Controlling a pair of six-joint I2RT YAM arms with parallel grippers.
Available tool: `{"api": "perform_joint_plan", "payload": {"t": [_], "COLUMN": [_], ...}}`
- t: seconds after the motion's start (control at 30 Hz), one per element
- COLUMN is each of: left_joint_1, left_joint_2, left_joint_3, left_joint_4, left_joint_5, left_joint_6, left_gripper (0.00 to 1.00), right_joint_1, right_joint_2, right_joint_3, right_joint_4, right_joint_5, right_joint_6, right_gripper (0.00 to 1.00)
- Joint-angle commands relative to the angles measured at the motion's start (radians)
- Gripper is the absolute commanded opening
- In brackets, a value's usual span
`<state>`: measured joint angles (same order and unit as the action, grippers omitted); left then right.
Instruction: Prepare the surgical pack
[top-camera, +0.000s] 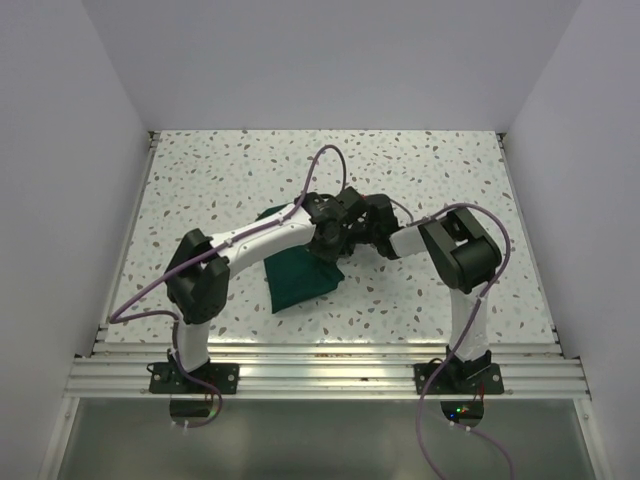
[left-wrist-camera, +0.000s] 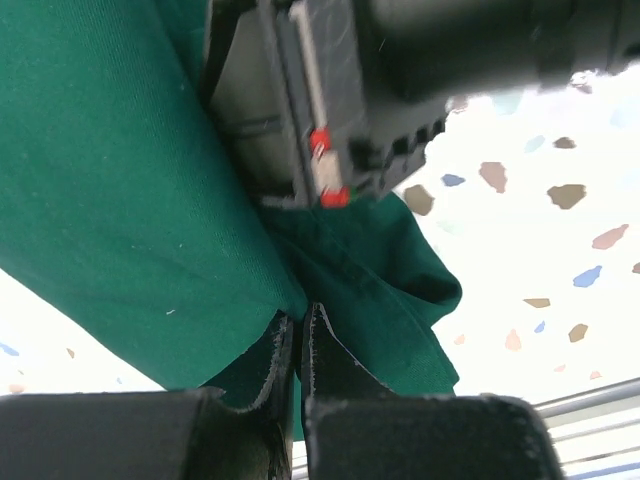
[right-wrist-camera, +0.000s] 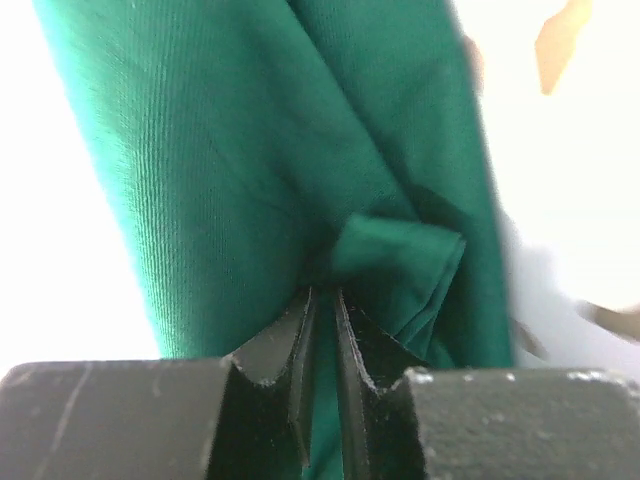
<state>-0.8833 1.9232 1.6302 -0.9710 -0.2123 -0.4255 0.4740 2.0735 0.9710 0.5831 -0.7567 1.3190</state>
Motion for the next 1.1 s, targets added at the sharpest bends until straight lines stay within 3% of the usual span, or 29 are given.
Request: {"api": "perform_joint_plan", "payload": {"t": [0.0,0.1,0.2,0.43,0.57,0.83,0.97,1.07], "left_joint_1": [-0.032,-0.028,-0.026,-0.025,-0.025,-0.031,-0.034,-0.034], "left_joint_2": [-0.064,-0.087,-0.11,-0.145,-0.156,-0.147,-0.139,-0.15], "left_joint_3": [0.014,-0.024,-0.047,-0.082,-0.095,-0.102,-0.116,-0.141], "left_joint_4": [0.084,0.112,0.12,0.135,0.149,0.17,0.173,0.181], "left_joint_5": [0.09,0.097,0.088,0.1,0.119,0.149,0.152,0.149], "left_joint_6": [-0.01,-0.018,-0.019,-0.015,-0.007,0.002,0.001,-0.009], "left_gripper": [0.0,0.0,0.0,0.0,0.0,0.0,0.0,0.0], "right_joint_1": [-0.075,-0.126,-0.166,-0.189,-0.151,-0.014,-0.009,-0.047], "right_joint_2": [-0.093,-0.134,-0.15,-0.141,-0.132,-0.015,0.069,0.053], "right_joint_3": [0.012,0.076,0.13,0.152,0.127,0.1,0.016,-0.023], "right_joint_4": [-0.189,-0.412,-0.557,-0.588,-0.481,-0.116,0.227,0.186], "right_joint_5": [0.042,0.01,0.0,-0.032,-0.061,-0.073,-0.072,-0.095], "right_joint_6": [-0.156,-0.37,-0.463,-0.528,-0.501,-0.238,-0.051,-0.041], "right_gripper": [0.16,0.16,0.16,0.15,0.15,0.12,0.12,0.13]}}
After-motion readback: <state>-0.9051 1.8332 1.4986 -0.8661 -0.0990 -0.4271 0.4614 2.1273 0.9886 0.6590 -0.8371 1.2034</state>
